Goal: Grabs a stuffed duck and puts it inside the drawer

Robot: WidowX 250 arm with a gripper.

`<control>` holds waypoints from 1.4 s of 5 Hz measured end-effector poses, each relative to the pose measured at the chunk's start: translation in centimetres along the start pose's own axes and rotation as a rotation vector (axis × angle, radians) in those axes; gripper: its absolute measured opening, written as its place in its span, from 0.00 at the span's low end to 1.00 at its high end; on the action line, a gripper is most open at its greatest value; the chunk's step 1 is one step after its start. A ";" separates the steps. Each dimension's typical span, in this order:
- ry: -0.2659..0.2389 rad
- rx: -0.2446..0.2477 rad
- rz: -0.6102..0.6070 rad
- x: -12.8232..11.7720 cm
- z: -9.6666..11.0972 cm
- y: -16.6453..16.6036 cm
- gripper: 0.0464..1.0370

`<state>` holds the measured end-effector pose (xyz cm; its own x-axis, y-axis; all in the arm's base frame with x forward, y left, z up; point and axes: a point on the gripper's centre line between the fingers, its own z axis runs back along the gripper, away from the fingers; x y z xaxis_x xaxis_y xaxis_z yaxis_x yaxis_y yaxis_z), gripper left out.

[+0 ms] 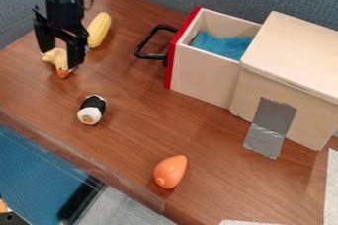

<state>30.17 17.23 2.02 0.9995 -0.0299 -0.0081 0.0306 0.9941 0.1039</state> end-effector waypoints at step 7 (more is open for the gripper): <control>-0.229 -0.124 -0.248 5.1 7.6 -9.5 0.31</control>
<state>34.99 6.81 8.50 0.9373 -0.2808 0.2062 0.2859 0.9582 0.0055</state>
